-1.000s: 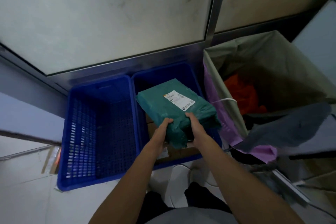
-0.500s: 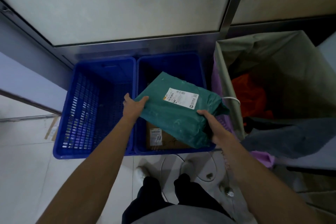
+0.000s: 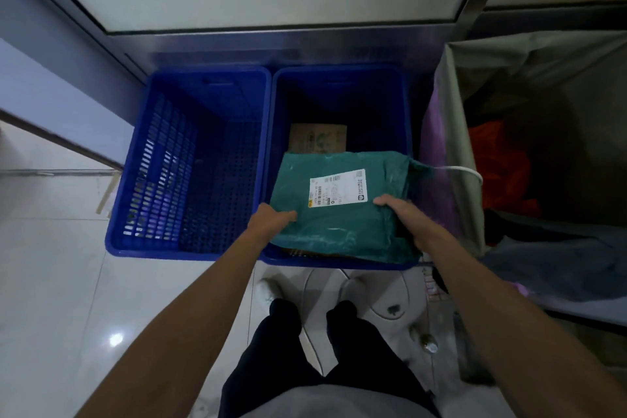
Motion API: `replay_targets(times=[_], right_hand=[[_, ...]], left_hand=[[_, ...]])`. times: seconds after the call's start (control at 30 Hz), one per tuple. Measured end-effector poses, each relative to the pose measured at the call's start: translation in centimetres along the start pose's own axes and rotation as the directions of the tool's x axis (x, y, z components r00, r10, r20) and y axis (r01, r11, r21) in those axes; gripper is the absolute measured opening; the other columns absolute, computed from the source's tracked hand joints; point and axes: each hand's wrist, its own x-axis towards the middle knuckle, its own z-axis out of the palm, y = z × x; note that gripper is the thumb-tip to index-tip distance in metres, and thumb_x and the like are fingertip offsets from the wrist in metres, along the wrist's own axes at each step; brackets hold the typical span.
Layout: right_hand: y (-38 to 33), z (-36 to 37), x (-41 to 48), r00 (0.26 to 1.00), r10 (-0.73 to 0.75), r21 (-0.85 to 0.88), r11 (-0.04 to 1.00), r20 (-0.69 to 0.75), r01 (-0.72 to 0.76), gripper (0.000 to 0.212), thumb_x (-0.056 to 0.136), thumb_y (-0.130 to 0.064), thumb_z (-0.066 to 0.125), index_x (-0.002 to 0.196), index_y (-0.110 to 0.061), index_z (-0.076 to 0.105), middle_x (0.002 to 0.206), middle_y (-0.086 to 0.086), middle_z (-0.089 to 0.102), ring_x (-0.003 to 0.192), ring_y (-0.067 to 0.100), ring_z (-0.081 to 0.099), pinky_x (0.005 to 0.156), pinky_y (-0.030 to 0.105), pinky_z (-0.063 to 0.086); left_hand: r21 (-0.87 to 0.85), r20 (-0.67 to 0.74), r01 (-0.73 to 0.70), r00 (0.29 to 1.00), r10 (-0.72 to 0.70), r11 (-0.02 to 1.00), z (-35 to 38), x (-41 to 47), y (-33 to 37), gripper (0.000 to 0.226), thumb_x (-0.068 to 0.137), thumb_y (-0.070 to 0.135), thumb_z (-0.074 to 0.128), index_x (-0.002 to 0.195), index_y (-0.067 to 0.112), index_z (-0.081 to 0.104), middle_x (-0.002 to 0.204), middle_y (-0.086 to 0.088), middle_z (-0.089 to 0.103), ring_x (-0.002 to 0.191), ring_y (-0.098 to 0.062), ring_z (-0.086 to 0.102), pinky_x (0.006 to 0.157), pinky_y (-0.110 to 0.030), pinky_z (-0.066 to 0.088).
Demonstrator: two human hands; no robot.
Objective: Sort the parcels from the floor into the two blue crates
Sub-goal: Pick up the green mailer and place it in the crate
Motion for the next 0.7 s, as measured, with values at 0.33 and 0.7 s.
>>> replay_targets(times=[0.33,0.7], right_hand=[[4.6,2.1,6.6,0.994,0.087,0.032,0.996,-0.059,-0.085,0.068,0.079,-0.045,0.076,0.137,-0.022,0.047,0.119,0.001,0.065,0.104,0.021,0.066,0.077,0.032,0.052],[7.6,2.9,12.2,0.990,0.069,-0.065,0.995,-0.127,-0.078,0.068,0.081,-0.037,0.066,0.144,-0.029,0.039,0.131,-0.004,0.057,0.111,0.016,0.059,0.083,0.031,0.049]], left_hand=[[-0.244,0.041,0.159,0.987,-0.154,0.957,3.3,10.0,-7.3,0.118,0.038,0.050,0.090,0.138,0.006,0.047,0.121,-0.006,0.066,0.103,-0.022,0.068,0.091,-0.042,0.057],[0.155,-0.024,0.249,0.968,-0.248,0.956,6.7,10.8,-6.4,0.132,0.067,0.048,0.083,0.155,0.005,-0.005,0.159,-0.020,0.022,0.141,-0.038,0.034,0.111,-0.047,0.039]])
